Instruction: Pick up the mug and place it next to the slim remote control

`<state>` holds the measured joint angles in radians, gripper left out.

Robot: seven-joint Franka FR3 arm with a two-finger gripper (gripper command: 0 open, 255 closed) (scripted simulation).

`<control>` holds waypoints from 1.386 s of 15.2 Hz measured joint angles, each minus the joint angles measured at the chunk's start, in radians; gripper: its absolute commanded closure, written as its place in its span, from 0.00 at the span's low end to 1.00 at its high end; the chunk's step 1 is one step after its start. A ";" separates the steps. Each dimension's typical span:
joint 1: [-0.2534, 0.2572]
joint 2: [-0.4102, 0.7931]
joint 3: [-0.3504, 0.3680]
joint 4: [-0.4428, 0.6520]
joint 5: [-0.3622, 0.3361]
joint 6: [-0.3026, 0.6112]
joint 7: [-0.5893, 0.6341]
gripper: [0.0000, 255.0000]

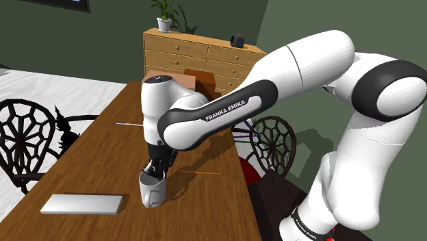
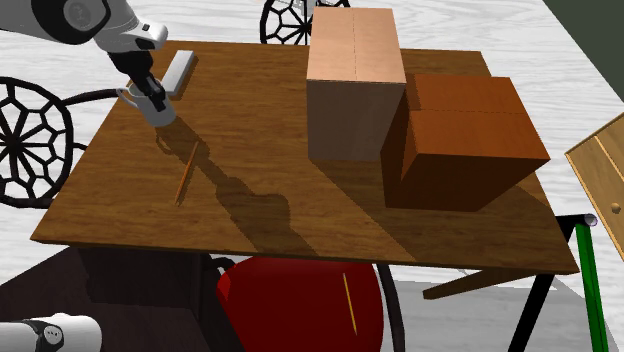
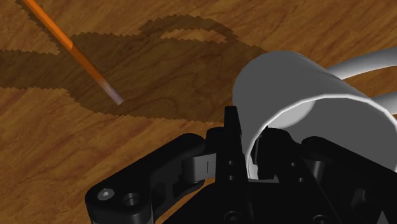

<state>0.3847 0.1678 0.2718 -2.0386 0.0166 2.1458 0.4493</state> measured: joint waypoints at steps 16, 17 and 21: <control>-0.006 -0.039 0.000 0.068 0.010 -0.104 -0.008 0.00; -0.006 -0.043 0.000 0.071 0.011 -0.112 -0.008 0.00; -0.006 -0.046 0.000 0.073 0.012 -0.118 -0.009 0.00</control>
<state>0.3787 0.1217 0.2717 -1.9653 0.0288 2.0282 0.4404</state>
